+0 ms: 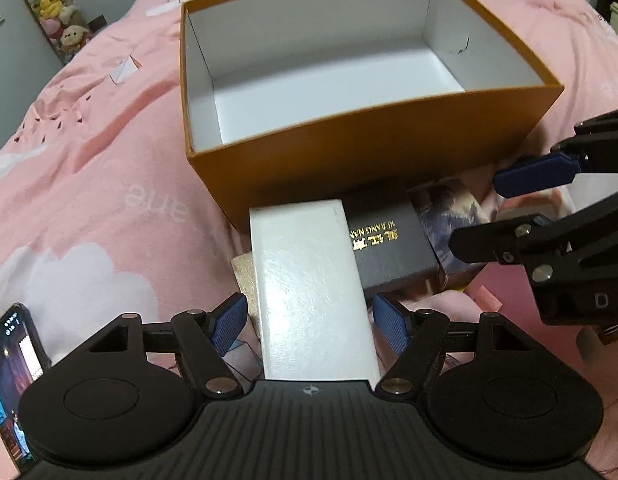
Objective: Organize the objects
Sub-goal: 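Grasp white rectangular box with left gripper while right gripper grasps gold cube box, then lift both held boxes and carry them over the orange box, then lower white box into orange box, open left gripper while right gripper lowers gold cube, then open the right gripper to release the gold cube inside the orange box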
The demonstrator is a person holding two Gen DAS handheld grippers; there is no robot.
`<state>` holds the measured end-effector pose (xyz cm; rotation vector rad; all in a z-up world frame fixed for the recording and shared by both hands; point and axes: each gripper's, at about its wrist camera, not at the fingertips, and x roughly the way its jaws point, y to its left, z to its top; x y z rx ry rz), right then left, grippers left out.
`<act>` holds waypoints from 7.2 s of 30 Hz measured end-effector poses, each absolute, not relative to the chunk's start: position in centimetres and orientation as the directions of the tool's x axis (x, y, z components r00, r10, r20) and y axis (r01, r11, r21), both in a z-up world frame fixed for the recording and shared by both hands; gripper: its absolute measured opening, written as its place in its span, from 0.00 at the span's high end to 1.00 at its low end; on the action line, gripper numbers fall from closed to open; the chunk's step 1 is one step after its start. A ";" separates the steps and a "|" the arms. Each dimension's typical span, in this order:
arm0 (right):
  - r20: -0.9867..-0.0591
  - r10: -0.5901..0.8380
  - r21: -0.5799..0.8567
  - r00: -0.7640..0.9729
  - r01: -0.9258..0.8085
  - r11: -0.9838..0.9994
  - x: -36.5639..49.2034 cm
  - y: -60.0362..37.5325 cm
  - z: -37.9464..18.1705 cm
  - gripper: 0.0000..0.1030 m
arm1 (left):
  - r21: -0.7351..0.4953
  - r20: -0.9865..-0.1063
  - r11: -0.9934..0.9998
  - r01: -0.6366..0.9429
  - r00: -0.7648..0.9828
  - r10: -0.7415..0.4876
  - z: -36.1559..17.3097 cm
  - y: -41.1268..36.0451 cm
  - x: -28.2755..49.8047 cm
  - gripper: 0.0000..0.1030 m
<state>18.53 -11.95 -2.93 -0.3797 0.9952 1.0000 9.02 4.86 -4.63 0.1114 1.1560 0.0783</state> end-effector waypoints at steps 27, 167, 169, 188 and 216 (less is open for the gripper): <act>-0.835 0.549 0.097 -0.050 -0.994 0.057 15.7 -3.6 -5.0 0.53 | 0.034 -0.847 0.984 -0.176 0.518 0.121 0.6 11.2 6.5 0.32; -0.665 0.642 -0.636 0.381 -0.740 -0.220 27.9 4.0 -5.6 0.53 | 0.122 -0.804 0.991 0.052 0.591 0.068 0.5 16.0 28.8 0.48; -0.675 0.637 -0.633 0.373 -0.736 -0.240 27.8 4.7 -5.9 0.53 | 0.087 -0.813 0.996 0.036 0.580 0.050 0.5 16.9 27.5 0.48; -0.621 0.649 -0.683 0.439 -0.709 -0.174 26.9 5.4 -5.5 0.27 | 0.014 -0.831 1.000 0.001 0.556 0.011 -0.5 18.2 26.1 0.48; -0.895 0.393 0.004 0.209 -0.880 0.476 33.3 0.3 -5.2 0.82 | 0.013 -0.854 0.999 -0.032 0.520 0.028 -0.3 17.1 26.0 0.64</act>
